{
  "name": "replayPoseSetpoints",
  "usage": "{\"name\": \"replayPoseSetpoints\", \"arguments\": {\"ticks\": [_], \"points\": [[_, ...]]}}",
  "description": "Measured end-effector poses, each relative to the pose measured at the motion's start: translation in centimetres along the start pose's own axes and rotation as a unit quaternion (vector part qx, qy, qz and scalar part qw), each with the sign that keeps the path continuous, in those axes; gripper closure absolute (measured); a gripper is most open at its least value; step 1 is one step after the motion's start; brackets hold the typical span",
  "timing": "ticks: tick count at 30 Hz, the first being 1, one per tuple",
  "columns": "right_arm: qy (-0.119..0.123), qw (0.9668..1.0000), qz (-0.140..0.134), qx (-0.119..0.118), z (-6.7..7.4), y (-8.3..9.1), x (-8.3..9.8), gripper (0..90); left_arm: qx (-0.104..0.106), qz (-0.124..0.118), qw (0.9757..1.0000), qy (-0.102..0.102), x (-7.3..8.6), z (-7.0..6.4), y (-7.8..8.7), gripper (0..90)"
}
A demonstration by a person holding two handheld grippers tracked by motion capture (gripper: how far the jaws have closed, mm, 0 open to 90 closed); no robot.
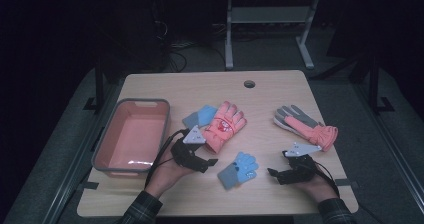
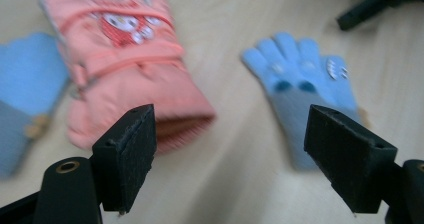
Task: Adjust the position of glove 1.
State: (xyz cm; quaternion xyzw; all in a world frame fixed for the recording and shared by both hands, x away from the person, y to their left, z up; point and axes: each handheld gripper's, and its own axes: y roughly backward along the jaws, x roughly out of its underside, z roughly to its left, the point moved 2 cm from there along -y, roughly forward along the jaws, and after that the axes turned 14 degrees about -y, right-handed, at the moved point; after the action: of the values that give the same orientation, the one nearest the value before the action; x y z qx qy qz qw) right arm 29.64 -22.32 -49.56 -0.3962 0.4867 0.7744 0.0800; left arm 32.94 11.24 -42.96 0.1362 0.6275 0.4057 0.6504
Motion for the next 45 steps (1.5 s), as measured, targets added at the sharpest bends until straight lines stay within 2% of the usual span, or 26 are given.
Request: {"name": "replayPoseSetpoints", "arguments": {"ticks": [1, 2, 3, 5, 6, 7, 13, 15, 16, 17, 18, 20, 21, 22, 24, 26, 27, 33, 45], "points": [[0.000, 1.0000, 0.000, 0.000, 0.0, 0.0, 0.0, 13.0, 0.000, 0.000, 1.0000, 0.000, 0.0, 0.0, 0.0, 22.6], [0.000, 1.0000, 0.000, 0.000, 0.0, 0.0, 0.0, 13.0, -0.009, 0.001, 1.0000, 0.000, -0.6, 0.8, -0.1, 23.4], [0.000, 1.0000, 0.000, 0.000, 0.0, 0.0, 0.0, 13.0, -0.009, 0.001, 1.0000, 0.000, -0.6, 0.8, -0.1, 24.8], [0.000, 1.0000, 0.000, 0.000, 0.0, 0.0, 0.0, 13.0, -0.016, 0.000, 0.9999, -0.001, -1.3, 1.6, 0.0, 27.6], [-0.001, 1.0000, 0.000, -0.001, 0.0, 0.0, 0.0, 13.0, -0.020, 0.000, 0.9998, 0.000, -1.6, 2.1, 0.0, 30.0], [0.001, 1.0000, -0.001, -0.001, 0.0, 0.0, 0.0, 13.0, -0.025, -0.001, 0.9997, 0.005, -2.2, 3.1, 0.1, 34.9], [-0.001, 1.0000, -0.001, -0.002, 0.0, 0.0, 0.0, 12.9, -0.050, 0.005, 0.9986, 0.019, -3.3, 6.3, -0.3, 45.6], [-0.001, 1.0000, -0.001, -0.002, 0.0, 0.0, 0.0, 12.8, -0.056, 0.012, 0.9982, 0.017, -3.4, 7.3, -0.5, 50.4], [-0.001, 1.0000, -0.001, -0.002, 0.0, 0.0, 0.0, 12.8, -0.056, 0.012, 0.9982, 0.017, -3.4, 7.3, -0.5, 51.7], [-0.001, 1.0000, 0.000, -0.002, 0.0, 0.0, 0.0, 12.7, -0.063, 0.021, 0.9976, 0.022, -3.5, 8.2, -0.9, 52.4], [-0.001, 1.0000, 0.000, -0.002, 0.0, 0.0, 0.0, 12.7, -0.063, 0.021, 0.9976, 0.022, -3.5, 8.2, -0.9, 53.2], [0.000, 1.0000, 0.000, -0.002, 0.0, 0.0, 0.0, 12.4, -0.067, 0.028, 0.9970, 0.028, -3.4, 9.2, -1.3, 55.1], [0.000, 1.0000, 0.001, -0.003, 0.0, 0.0, 0.0, 11.7, -0.075, 0.041, 0.9958, 0.031, -3.3, 10.2, -1.9, 57.2], [0.001, 1.0000, 0.001, -0.003, 0.0, 0.0, 0.0, 11.5, -0.075, 0.041, 0.9958, 0.031, -3.3, 10.2, -1.9, 57.4], [0.001, 1.0000, 0.002, -0.004, 0.0, 0.0, 0.0, 11.1, -0.087, 0.062, 0.9935, 0.038, -3.1, 11.4, -2.9, 59.6], [0.001, 1.0000, 0.002, -0.005, 0.0, 0.0, 0.0, 11.1, -0.089, 0.068, 0.9930, 0.037, -3.0, 11.7, -3.2, 60.0], [0.001, 1.0000, 0.002, -0.005, 0.0, 0.0, 0.0, 10.8, -0.095, 0.082, 0.9914, 0.036, -2.9, 12.3, -3.8, 60.5], [0.002, 1.0000, 0.002, -0.007, 0.0, 0.0, 0.0, 10.5, -0.098, 0.112, 0.9873, 0.056, -1.9, 13.6, -6.0, 61.6], [0.003, 1.0000, 0.004, -0.007, 0.0, -0.1, 0.0, 10.2, -0.091, 0.144, 0.9819, 0.082, -0.4, 14.4, -8.1, 62.0]]}}
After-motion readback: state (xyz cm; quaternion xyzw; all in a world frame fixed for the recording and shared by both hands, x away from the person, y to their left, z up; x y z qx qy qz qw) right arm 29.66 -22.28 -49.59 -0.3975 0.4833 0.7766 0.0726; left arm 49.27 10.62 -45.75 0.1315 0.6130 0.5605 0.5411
